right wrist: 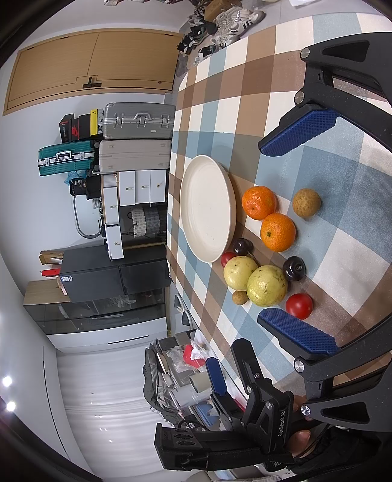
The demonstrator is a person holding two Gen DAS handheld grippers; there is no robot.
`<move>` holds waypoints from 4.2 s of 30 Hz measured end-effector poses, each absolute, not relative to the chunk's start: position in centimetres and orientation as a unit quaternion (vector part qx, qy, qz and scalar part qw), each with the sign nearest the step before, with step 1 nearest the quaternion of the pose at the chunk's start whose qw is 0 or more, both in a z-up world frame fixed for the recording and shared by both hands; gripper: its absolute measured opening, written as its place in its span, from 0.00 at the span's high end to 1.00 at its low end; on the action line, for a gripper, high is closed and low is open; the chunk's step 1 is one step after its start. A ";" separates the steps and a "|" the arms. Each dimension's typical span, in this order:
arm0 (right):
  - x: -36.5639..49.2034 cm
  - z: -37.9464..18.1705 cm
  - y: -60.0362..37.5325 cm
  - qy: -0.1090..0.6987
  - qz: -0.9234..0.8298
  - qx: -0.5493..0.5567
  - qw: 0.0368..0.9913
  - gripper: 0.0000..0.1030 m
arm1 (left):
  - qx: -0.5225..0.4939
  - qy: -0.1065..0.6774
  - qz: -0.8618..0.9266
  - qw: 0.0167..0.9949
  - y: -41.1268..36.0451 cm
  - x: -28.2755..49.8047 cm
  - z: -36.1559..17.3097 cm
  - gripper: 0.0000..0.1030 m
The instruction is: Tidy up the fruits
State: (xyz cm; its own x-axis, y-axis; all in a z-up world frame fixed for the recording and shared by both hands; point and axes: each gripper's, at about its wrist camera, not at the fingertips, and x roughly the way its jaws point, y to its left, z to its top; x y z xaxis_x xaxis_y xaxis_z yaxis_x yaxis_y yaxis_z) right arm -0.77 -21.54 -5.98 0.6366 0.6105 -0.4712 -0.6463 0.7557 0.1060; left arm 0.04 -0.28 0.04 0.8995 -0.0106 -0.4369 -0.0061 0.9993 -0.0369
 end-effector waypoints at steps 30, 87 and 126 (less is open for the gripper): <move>-0.7 -6.0 -21.5 0.248 0.347 -0.037 0.904 0.00 | -0.018 0.224 -0.001 0.974 -0.3 0.0 0.0 0.00; 1.0 -7.3 -20.5 0.327 0.302 -0.100 0.890 0.00 | -0.020 0.282 0.001 0.959 -0.2 1.9 -1.1 0.01; 4.3 -10.9 -19.5 0.423 0.293 -0.122 0.849 0.46 | 0.026 0.440 -0.107 0.891 -5.3 4.4 -5.6 0.54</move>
State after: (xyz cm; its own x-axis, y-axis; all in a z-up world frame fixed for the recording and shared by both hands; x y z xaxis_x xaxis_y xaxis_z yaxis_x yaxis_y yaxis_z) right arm 4.32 -19.46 -10.87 0.4702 0.3939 -0.7898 -0.6003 0.7987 0.0410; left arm 4.41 -5.26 -5.65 0.5898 -0.1676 -0.7899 0.2136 0.9758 -0.0475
